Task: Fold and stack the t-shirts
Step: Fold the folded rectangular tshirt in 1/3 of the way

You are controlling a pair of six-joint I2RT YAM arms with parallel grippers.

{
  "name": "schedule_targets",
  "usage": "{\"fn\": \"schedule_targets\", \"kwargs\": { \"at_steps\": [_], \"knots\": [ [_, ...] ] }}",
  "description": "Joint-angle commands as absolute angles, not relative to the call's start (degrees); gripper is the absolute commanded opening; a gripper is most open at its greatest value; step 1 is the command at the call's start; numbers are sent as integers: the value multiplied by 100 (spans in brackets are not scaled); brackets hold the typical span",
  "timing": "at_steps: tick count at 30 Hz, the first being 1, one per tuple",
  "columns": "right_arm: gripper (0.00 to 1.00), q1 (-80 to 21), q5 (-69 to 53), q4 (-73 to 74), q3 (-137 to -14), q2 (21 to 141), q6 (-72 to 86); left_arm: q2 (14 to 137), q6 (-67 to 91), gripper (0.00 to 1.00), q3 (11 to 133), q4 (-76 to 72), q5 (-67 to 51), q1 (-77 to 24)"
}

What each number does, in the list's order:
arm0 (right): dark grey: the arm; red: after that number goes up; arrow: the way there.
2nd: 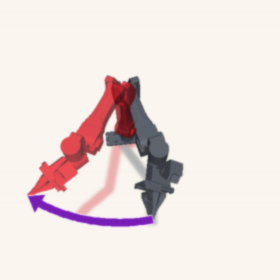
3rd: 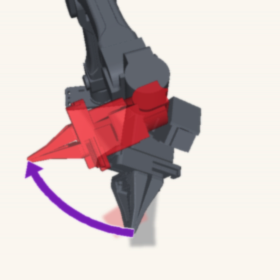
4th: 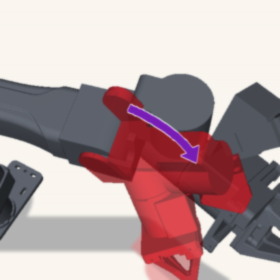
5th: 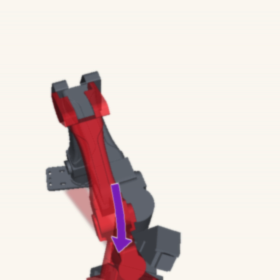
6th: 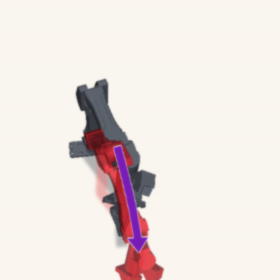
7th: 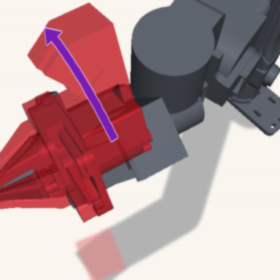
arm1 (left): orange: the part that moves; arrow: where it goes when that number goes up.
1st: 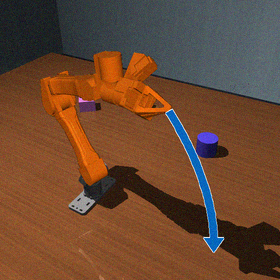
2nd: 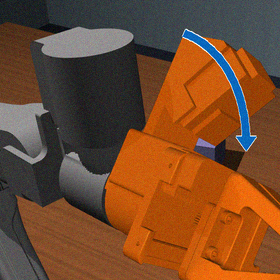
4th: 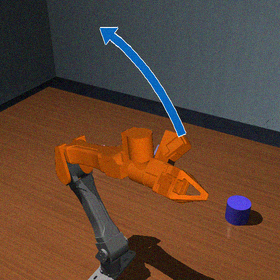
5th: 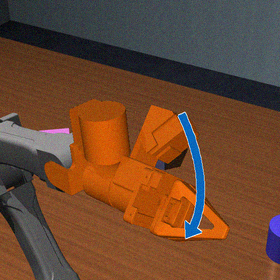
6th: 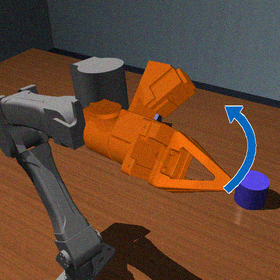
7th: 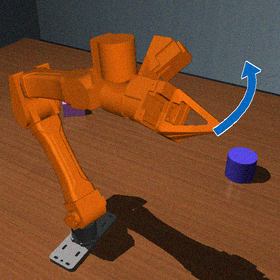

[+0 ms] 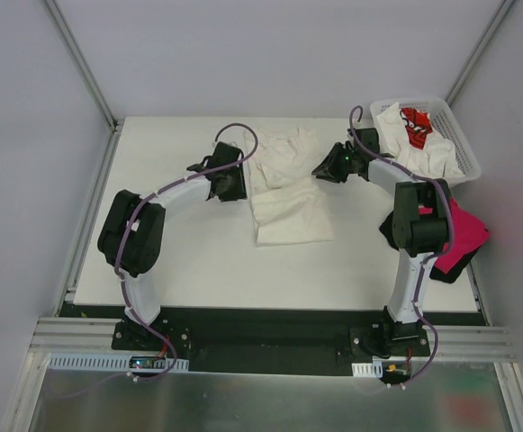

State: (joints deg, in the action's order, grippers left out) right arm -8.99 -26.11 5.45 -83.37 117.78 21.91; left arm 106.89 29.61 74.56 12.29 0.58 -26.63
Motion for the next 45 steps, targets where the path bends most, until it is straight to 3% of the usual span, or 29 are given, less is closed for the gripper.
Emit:
{"fn": "schedule_targets", "kwargs": {
  "at_steps": [1,20,27,45],
  "knots": [
    [30,-870,-2611,563,-8359,11673,2101,10257,2971,33,7322,1073,176,-2689],
    [33,-747,-2874,281,-7963,11496,2215,10732,3410,32,6813,-729,-1292,-2689],
    [33,-694,-2927,237,-7893,11461,2250,10705,3709,33,6460,-1072,-1214,-2689],
    [33,-642,-2979,167,-7822,11479,2303,10265,3691,33,6512,-167,-413,-2689]
  ]
}}
